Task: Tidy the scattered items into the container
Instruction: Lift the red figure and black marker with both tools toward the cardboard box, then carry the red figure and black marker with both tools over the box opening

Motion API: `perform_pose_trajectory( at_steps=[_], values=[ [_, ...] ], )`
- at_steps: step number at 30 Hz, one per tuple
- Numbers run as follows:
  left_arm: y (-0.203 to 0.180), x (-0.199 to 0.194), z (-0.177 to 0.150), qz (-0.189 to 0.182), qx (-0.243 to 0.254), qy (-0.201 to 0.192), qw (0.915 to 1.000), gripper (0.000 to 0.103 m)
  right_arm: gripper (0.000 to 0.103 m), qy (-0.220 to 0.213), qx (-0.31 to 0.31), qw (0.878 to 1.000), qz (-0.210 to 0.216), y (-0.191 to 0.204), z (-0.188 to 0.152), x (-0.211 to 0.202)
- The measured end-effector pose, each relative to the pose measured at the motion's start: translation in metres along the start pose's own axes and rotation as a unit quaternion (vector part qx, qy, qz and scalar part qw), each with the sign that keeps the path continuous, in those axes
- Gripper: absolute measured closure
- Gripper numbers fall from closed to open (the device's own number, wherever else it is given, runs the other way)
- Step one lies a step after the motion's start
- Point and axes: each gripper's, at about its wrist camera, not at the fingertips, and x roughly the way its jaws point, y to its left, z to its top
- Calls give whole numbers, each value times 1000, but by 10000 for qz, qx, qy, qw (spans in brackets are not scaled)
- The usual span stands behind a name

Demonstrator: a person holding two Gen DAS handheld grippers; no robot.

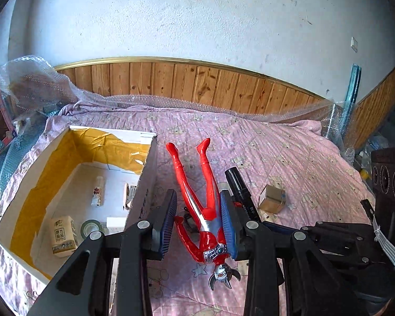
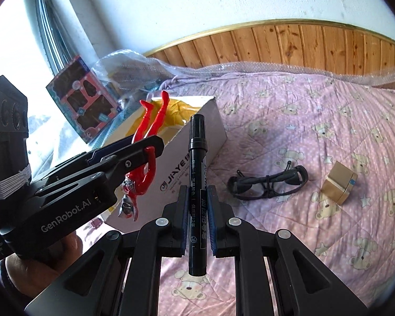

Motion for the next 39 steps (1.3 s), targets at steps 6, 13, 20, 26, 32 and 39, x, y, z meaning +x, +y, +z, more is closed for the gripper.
perform_pose_trajectory(
  at_steps=[6, 13, 20, 26, 32, 39],
  values=[
    [17, -17, 9, -50, -149, -180, 9997, 69, 89, -9, -255, 9997, -23, 29, 12, 2],
    [42, -30, 17, -141, -435, -302, 9985, 69, 89, -66, -471, 9989, 32, 65, 25, 0],
    [62, -39, 25, -183, -705, -424, 9964, 69, 89, -96, -667, 9977, -35, 90, 42, -4],
    [80, -50, 35, -200, -952, -586, 9935, 69, 89, -66, -818, 9965, -129, 103, 54, 1],
    [109, -46, 37, -326, -1393, -448, 9887, 69, 89, -10, -845, 9963, -150, 109, 64, 12],
    [135, -35, 59, -307, -1478, -184, 9884, 69, 89, 33, -884, 9960, -136, 113, 79, 24]
  ],
)
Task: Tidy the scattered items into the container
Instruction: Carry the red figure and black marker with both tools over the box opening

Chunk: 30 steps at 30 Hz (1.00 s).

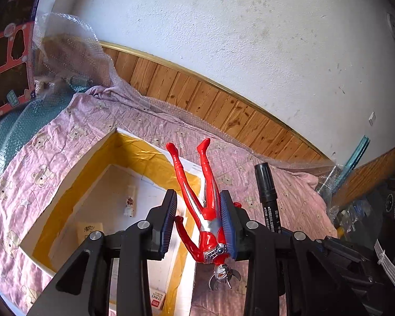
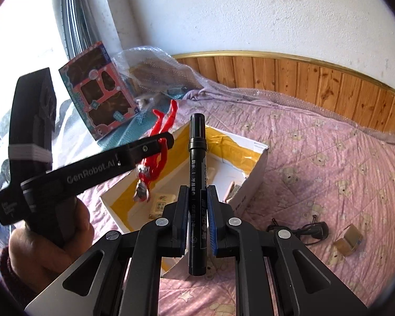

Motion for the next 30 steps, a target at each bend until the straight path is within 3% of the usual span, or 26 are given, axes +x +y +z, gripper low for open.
perform_pose_trajectory(
  at_steps=[6, 13, 23, 30],
  values=[
    [20, 7, 29, 222, 163, -34, 9996, 69, 89, 48, -81, 9999, 66, 6, 9, 16],
    [58, 38, 16, 377, -183, 363, 9985, 69, 89, 228, -58, 9997, 117, 5, 15, 50],
    [82, 47, 12, 843, -7, 432, 9955, 69, 89, 619, 231, 9974, 289, -1, 23, 105],
    [94, 59, 9, 818, -127, 579, 9949, 69, 89, 767, 348, 9961, 251, -5, 30, 129]
  ],
)
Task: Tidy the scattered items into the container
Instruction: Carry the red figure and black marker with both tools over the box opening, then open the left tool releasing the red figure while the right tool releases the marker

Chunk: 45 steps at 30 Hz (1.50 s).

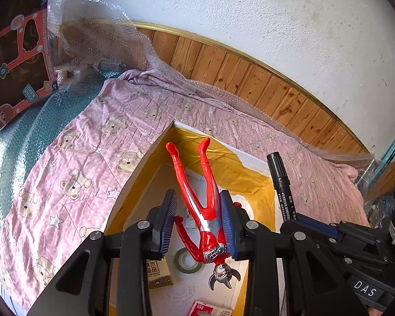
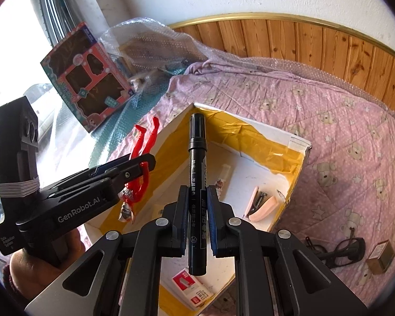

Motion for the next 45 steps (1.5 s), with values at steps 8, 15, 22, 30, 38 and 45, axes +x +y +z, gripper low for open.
perform_pose_trajectory(
  at_steps=[8, 15, 22, 30, 38, 45],
  values=[
    [34, 19, -1, -281, -784, 349, 9959, 68, 89, 514, 183, 9985, -108, -12, 11, 42],
    [26, 36, -2, -268, -615, 583, 9960, 68, 89, 681, 152, 9969, -360, -17, 21, 70],
    [16, 49, 5, -158, -439, 611, 9970, 68, 77, 676, 234, 9967, -386, -28, 21, 81],
    [21, 44, 10, 14, -520, 567, 9970, 63, 77, 641, 154, 9978, -100, -30, -11, 50],
    [-3, 33, 6, -192, -266, 516, 9981, 63, 77, 320, -52, 9991, 273, -9, -39, 10],
    [-27, 17, -3, -259, 21, 347, 9991, 63, 77, -89, -3, 9980, 633, -17, -55, -27]
  ],
)
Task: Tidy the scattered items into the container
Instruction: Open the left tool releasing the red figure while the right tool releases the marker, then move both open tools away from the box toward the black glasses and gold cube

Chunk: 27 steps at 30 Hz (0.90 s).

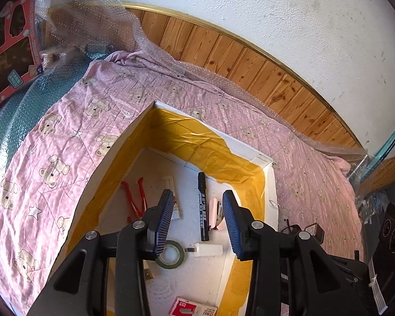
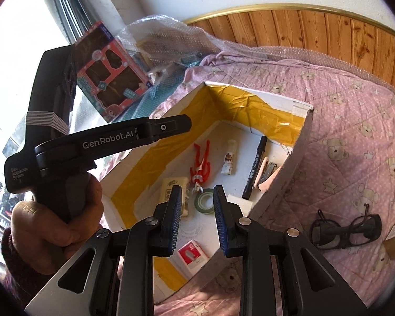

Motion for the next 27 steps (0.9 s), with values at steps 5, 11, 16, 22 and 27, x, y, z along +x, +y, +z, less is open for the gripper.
perform_pose_trajectory(
  at_steps=[5, 11, 16, 22, 27],
  values=[
    [-29, -5, -13, -100, 367, 6, 9993, 63, 76, -180, 127, 9997, 66, -22, -9, -20],
    [-62, -7, -20, -137, 833, -33, 9964, 63, 74, -342, 204, 9989, 260, -35, -22, -31],
    [-79, -2, -25, -163, 1078, -13, 9940, 63, 74, -473, 266, 9976, 441, -45, -31, -35],
    [-107, 2, -34, -346, 1430, 1, 9891, 63, 74, -613, 577, 9957, 388, -80, -42, -48],
    [-134, 10, -45, -530, 1719, 93, 9836, 63, 74, -579, 1105, 9922, 80, -123, -49, -52]
  ],
)
